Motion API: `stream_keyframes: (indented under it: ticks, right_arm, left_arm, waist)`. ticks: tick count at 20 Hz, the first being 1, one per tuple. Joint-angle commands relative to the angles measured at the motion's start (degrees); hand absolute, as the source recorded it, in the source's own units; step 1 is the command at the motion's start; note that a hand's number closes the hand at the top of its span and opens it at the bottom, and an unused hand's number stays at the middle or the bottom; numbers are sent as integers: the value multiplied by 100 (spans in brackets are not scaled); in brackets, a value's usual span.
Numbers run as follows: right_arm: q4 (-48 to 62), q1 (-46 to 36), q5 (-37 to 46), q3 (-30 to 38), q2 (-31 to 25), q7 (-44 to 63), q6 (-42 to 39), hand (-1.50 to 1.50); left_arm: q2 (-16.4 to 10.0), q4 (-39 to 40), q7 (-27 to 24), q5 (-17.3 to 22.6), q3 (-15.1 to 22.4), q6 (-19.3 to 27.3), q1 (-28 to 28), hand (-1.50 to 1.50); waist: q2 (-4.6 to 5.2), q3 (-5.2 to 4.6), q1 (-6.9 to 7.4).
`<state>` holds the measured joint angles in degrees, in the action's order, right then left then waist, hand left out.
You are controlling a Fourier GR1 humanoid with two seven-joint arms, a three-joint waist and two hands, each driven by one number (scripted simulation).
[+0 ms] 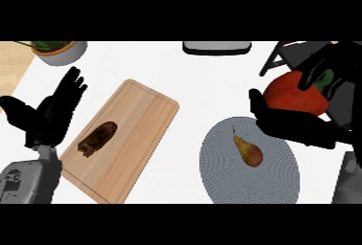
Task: Pick the bell pepper from the placemat and place it in the tiered shelf
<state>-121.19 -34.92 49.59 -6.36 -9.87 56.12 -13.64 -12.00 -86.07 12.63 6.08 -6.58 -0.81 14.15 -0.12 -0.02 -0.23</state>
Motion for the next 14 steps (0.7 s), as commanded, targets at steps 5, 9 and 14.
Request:
stream_keyframes:
  ticks: [5, 9, 14]
  right_arm:
    - [80, 136, -967, 1599, -745, -207, -595, 150]
    - [828, 519, -1047, 2252, -885, -1202, 227, 150]
    - [1586, 510, -1743, 3097, -1464, -1860, 70, 150]
  left_arm:
    - [13, -282, 383, -21, 15, 88, 13, 0]
    - [235, -330, 14, -185, 206, 118, -278, 0]
    - [0, -26, 192, -127, -33, 59, 229, 0]
  waist:
    - [-2, 3, 4]
    - [13, 4, 28]
    - [16, 4, 14]
